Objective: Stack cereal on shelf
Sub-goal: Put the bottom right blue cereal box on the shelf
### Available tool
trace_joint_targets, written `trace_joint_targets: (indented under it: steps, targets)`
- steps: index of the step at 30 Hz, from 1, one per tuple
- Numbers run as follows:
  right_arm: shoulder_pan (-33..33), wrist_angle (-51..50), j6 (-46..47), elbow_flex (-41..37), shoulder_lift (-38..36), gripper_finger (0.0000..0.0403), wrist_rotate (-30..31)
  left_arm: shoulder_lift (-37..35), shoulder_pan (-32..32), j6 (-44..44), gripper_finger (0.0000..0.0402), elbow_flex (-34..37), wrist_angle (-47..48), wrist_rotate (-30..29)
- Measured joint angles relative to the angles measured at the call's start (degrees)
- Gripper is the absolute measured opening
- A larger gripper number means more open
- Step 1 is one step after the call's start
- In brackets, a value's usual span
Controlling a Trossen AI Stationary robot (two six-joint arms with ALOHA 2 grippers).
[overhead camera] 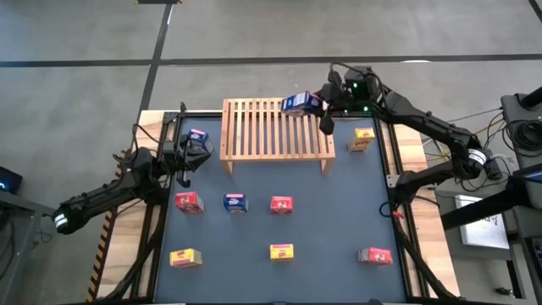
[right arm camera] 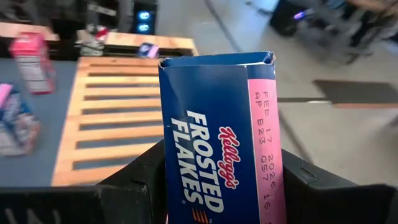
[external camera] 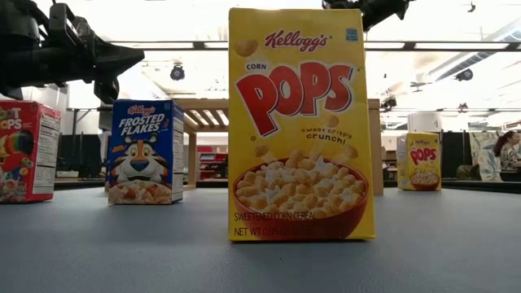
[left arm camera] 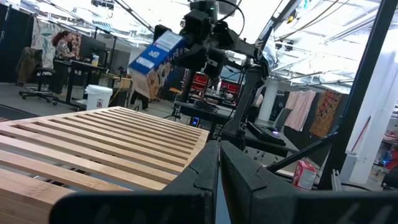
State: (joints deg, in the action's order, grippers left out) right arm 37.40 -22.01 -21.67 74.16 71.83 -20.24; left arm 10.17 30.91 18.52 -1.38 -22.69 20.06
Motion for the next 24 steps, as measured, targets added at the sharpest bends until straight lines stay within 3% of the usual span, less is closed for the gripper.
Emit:
trace_joint_targets:
  steps: [10,24]
  targets:
    - [7.4,-12.1,-3.0,9.0,5.6,0.0180,-1.1,0.0,0.0,0.0,0.0000,0.0,0.0,0.0]
    - [8.0,-29.1,-5.9,23.2,13.3,0.0180,-0.7,0.0,0.0,0.0,0.0000,0.0,0.0,0.0]
